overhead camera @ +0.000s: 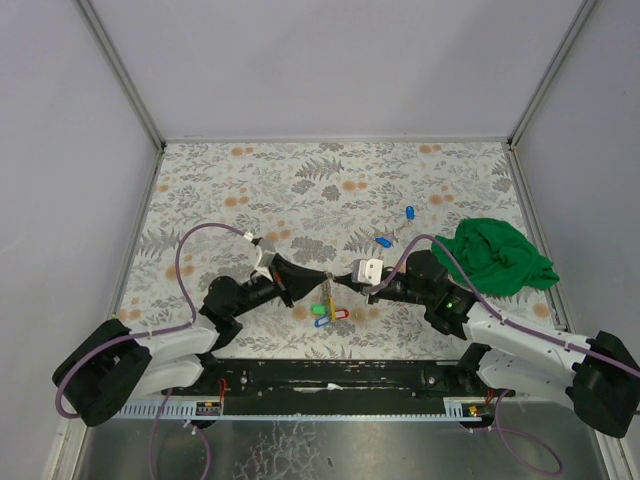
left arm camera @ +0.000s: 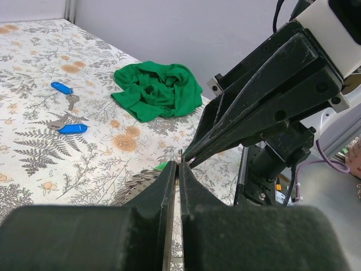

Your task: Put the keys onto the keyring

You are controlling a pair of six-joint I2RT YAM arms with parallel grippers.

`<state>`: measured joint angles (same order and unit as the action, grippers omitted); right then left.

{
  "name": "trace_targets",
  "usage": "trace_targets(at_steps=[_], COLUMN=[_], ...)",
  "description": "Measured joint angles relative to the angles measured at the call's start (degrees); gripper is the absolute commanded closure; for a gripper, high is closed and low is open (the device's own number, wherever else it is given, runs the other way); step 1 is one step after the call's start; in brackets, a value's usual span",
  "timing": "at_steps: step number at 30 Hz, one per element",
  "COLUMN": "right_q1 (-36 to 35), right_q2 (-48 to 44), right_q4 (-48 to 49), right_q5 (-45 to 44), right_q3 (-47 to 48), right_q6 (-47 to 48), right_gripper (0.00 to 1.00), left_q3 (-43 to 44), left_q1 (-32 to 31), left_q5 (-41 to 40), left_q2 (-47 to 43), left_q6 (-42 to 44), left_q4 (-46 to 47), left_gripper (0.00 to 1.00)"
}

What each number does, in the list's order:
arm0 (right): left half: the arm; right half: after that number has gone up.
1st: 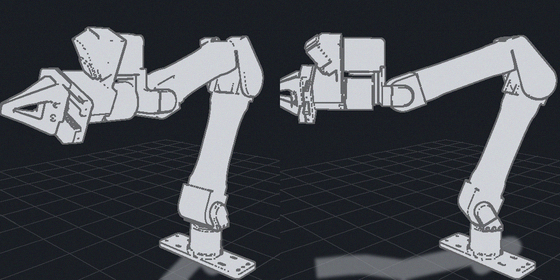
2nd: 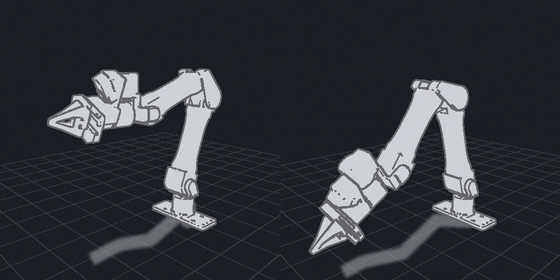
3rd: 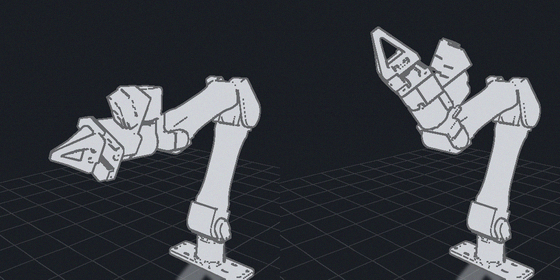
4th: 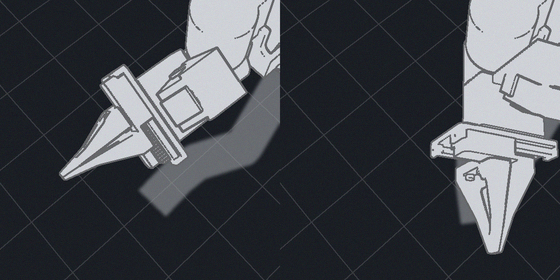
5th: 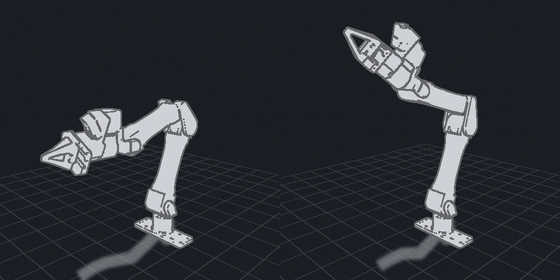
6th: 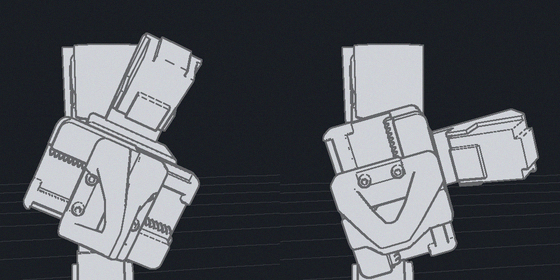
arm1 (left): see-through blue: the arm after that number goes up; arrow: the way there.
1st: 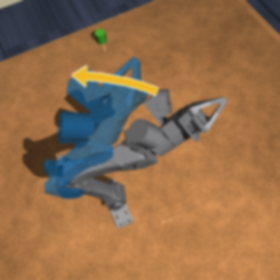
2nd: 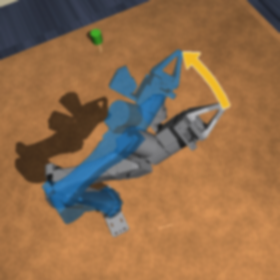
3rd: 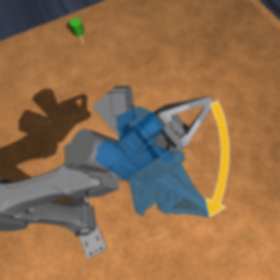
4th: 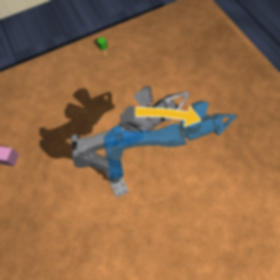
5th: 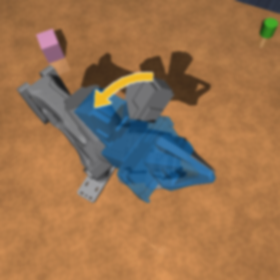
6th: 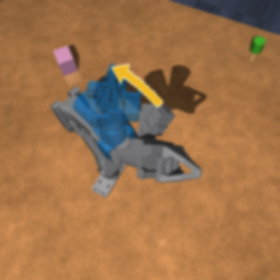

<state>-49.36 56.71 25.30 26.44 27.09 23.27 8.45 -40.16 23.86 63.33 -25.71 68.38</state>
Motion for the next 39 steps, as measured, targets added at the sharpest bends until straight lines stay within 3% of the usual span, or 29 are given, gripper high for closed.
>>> trace_targets(at_steps=[3, 12, 20, 39], right_q1=[-0.02, -0.02, -0.02, -0.02], right_q2=[-0.83, -1.90, -0.59, 0.33], right_q4=[-1.27, -13.60, -19.15, -23.82], right_q5=[-0.48, -1.75, -1.73, -1.03], right_q3=[0.13, 4.04, 7.41, 9.07], right_q6=[0.66, 4.81, 7.74, 10.19], right_gripper=[1.00, 1.00, 1.00, 1.00], left_q3=[0.00, 0.24, 4.79, 12.26], left_q1=[0.00, 0.04, 0.15, 3.48], left_q5=[-0.42, -0.96, 3.32, 20.90], left_q2=[0.02, -4.63, -3.37, 3.39], left_q6=[-0.13, 2.95, 10.19, 27.67], left_q4=[0.46, -2.51, -12.46, -25.86], left_gripper=[0.82, 0.72, 0.70, 0.72])
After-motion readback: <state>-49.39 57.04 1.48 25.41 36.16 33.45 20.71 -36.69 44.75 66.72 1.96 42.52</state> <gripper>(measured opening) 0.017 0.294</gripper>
